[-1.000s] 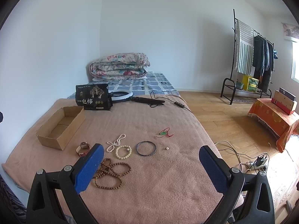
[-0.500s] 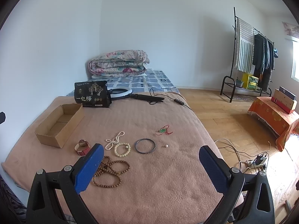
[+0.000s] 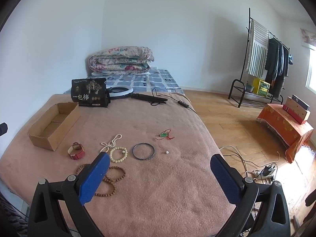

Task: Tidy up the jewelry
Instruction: 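Lower left gripper onto brown wooden bead bracelets while right gripper approaches blue bangle, then close left gripper and lift the wooden beads while right gripper grasps the blue bangle rim, then carry beads and bangle over the cardboard box and open both grippers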

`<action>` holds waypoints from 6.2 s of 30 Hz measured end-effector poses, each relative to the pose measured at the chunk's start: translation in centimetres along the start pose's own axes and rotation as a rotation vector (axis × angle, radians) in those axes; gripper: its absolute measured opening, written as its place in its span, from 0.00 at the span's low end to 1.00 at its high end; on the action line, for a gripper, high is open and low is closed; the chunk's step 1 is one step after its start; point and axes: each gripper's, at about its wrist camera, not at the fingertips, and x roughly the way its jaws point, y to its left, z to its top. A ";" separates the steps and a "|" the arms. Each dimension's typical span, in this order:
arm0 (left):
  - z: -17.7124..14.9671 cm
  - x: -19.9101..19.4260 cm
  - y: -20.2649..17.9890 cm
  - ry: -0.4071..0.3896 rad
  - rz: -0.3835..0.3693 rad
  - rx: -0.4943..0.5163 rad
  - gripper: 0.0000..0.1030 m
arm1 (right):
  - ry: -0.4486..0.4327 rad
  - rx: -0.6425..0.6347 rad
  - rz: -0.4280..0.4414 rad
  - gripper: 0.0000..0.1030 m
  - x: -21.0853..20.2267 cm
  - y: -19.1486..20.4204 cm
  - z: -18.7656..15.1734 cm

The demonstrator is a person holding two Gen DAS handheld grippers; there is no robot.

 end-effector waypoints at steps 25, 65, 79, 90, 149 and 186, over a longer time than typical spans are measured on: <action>0.1 13.9 -8.0 0.315 -0.422 0.196 0.63 | 0.241 0.002 0.193 0.93 14.2 -2.0 3.2; -3.8 25.5 -14.4 0.503 -0.470 0.255 0.34 | 0.561 -0.141 0.278 0.95 29.6 3.9 -1.0; -3.9 24.8 -14.1 0.510 -0.502 0.198 0.15 | 0.567 -0.160 0.274 0.72 29.4 3.8 -1.0; -1.8 22.2 -13.3 0.442 -0.549 0.154 0.10 | 0.522 -0.121 0.279 0.72 27.0 2.5 0.3; 7.6 22.4 17.4 0.196 -0.247 -0.271 0.10 | 0.293 -0.228 0.612 0.72 19.6 26.9 10.6; 6.0 23.6 18.5 0.254 -0.197 -0.306 0.34 | 0.292 -0.241 0.601 0.86 23.3 31.7 10.6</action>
